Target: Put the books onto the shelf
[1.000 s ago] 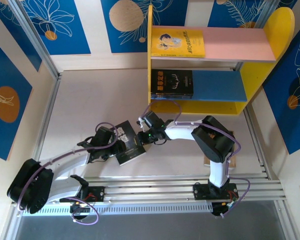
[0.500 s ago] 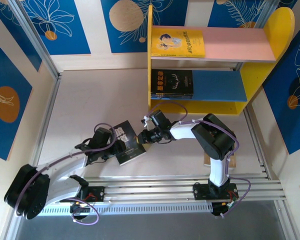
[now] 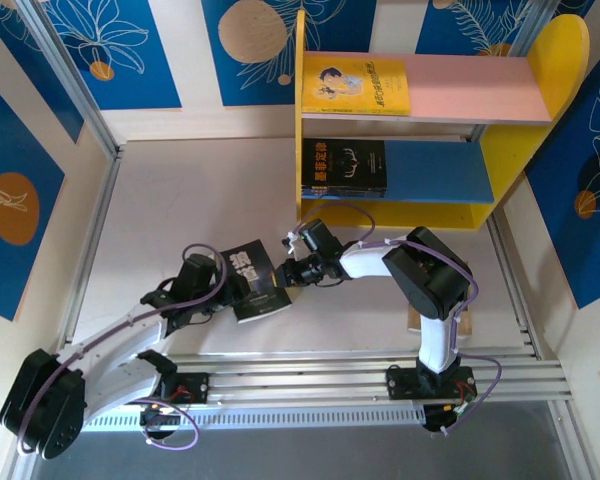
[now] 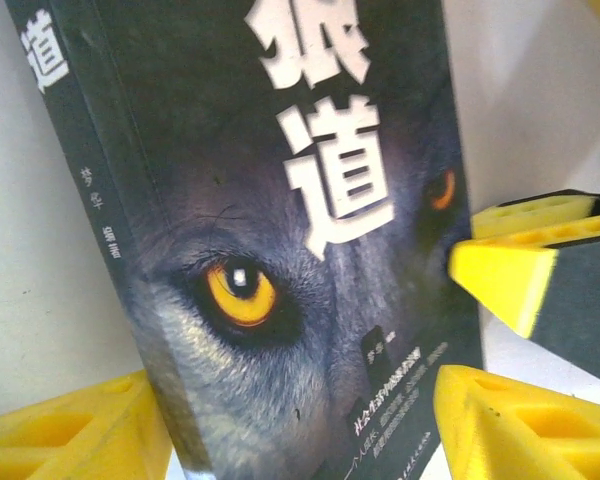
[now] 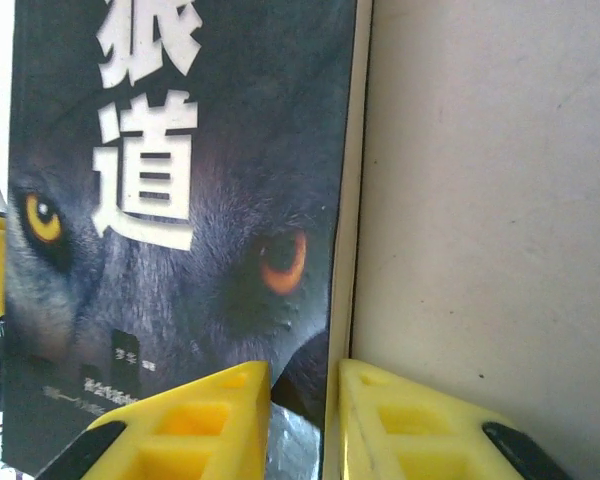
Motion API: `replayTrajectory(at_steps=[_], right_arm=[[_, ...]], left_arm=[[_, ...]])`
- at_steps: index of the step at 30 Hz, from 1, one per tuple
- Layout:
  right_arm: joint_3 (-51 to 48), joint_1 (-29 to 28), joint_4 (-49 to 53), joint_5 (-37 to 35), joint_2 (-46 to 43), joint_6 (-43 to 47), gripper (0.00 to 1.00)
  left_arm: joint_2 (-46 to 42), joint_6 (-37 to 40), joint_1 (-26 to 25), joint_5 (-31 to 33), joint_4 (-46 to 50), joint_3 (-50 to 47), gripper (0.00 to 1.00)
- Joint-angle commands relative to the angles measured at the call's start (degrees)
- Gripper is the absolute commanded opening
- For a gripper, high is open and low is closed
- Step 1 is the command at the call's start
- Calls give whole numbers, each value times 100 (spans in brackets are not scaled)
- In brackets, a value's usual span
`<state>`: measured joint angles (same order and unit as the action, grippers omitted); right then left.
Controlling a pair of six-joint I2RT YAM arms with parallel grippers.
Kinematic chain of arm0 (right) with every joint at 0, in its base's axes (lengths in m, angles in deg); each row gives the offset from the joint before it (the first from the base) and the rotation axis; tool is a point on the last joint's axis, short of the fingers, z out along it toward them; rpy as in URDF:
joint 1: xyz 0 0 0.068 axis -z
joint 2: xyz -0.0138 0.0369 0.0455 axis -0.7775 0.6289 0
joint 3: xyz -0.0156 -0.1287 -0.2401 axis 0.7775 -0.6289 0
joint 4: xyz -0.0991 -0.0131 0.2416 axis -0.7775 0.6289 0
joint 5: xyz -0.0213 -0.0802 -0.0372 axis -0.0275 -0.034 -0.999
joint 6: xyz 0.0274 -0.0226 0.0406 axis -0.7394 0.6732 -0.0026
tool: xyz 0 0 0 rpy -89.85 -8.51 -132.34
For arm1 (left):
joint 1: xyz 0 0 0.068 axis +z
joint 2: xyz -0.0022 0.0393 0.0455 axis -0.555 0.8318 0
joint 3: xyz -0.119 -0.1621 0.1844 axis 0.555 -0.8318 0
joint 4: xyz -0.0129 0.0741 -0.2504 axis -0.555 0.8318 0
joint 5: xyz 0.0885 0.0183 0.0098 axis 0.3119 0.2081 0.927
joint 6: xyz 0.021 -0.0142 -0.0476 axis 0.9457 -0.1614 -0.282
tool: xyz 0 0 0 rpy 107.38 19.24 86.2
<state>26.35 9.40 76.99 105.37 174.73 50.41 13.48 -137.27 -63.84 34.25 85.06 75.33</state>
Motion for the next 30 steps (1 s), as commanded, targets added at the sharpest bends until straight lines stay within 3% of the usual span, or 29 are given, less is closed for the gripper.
replayTrajectory(at_steps=[1, 9, 14, 18, 30], right_arm=[[-274, -232, 770, -38, 449, 58, 27], [-282, -258, 639, 199, 471, 62, 27], [-274, -245, 664, 178, 455, 54, 28], [-308, -158, 718, 98, 350, 76, 34], [-405, 157, 880, -17, -73, 159, 51]], left_arm=[[207, 7, 10, -224, -436, 168, 64], [220, -13, 10, -427, -1064, 112, 50], [35, 86, 9, -267, -727, 237, 43], [49, 214, 12, -66, -326, 349, 34], [-42, 320, 7, 212, 16, 397, 22]])
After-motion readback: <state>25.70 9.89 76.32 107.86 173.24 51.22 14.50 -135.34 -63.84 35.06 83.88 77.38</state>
